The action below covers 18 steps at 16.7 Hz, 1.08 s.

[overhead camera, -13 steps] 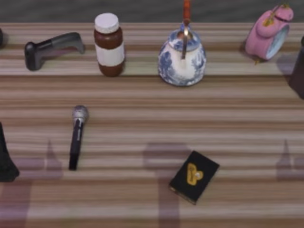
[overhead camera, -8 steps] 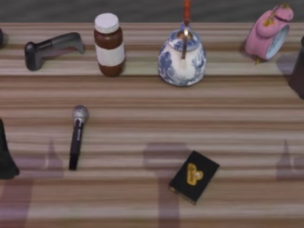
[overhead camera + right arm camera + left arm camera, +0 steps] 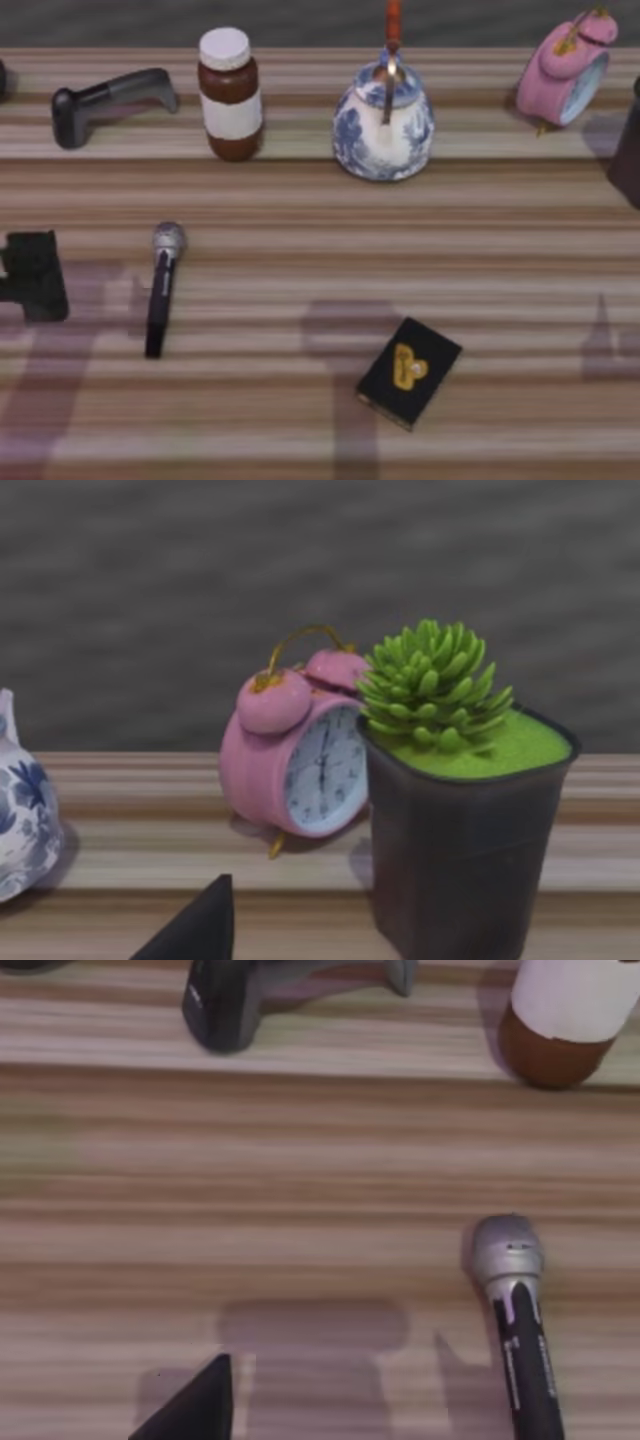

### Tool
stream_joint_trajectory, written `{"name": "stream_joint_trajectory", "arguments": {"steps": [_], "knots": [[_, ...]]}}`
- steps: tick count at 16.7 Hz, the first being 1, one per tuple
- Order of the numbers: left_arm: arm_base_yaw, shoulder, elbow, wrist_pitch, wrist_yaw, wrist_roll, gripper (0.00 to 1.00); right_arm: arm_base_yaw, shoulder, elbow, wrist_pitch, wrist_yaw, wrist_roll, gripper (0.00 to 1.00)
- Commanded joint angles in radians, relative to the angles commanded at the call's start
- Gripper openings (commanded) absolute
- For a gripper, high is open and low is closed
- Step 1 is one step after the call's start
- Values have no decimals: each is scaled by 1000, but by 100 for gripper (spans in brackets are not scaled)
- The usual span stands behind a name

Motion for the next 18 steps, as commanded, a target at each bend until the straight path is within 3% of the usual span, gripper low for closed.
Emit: {"name": "stream_joint_trajectory", "arguments": {"steps": [10,18], "knots": [[-129,910,583,-437,21,-116,100,0,0,0,0,0,0,100],[-167,1158,768,-551,30,-151,100,0,0,0,0,0,0,100]]}}
